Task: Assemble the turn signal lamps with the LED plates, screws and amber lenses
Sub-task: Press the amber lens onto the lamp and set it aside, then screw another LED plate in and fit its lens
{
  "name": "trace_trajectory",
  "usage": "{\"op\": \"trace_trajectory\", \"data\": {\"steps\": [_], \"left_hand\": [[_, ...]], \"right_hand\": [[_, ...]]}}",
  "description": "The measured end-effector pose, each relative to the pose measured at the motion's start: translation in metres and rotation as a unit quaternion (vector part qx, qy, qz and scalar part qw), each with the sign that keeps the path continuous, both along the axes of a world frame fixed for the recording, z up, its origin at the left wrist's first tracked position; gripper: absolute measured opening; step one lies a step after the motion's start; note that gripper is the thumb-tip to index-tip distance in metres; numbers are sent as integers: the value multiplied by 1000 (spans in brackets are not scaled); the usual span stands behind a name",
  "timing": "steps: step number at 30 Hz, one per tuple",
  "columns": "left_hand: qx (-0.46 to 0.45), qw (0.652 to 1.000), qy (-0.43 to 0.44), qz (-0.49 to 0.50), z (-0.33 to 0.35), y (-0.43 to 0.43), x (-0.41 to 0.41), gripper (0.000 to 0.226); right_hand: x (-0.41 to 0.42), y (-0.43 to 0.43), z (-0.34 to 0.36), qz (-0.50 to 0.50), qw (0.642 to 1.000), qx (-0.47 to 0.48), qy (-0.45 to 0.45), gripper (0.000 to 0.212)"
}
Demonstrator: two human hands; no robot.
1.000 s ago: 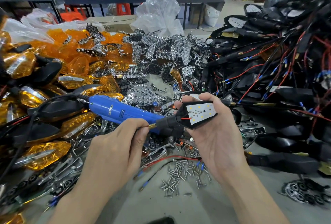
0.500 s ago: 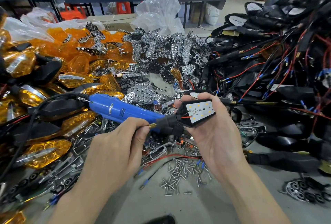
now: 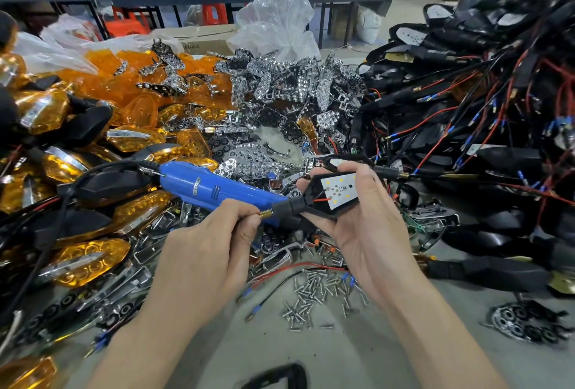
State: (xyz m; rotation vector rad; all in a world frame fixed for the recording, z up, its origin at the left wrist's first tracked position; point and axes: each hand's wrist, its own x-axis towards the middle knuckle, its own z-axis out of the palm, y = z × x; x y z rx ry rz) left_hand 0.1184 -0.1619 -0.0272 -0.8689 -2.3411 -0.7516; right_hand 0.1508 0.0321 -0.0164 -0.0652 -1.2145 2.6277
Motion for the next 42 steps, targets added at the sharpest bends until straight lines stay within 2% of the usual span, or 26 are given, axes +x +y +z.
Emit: {"op": "trace_trajectory", "data": {"steps": [20,26,32,42], "left_hand": [[16,999,26,-9,-2,1,4,21],[41,999,4,-8,-1,4,5,22],[24,999,18,18,1,4,5,12],[7,1000,22,13,-1,3,4,17]], "right_hand": [[3,3,2,37,998,-40,34,20],[1,3,1,37,998,-46,32,21],[1,3,-1,25,998,-34,39,22],[1,4,2,28,997,-59,27,23]]}}
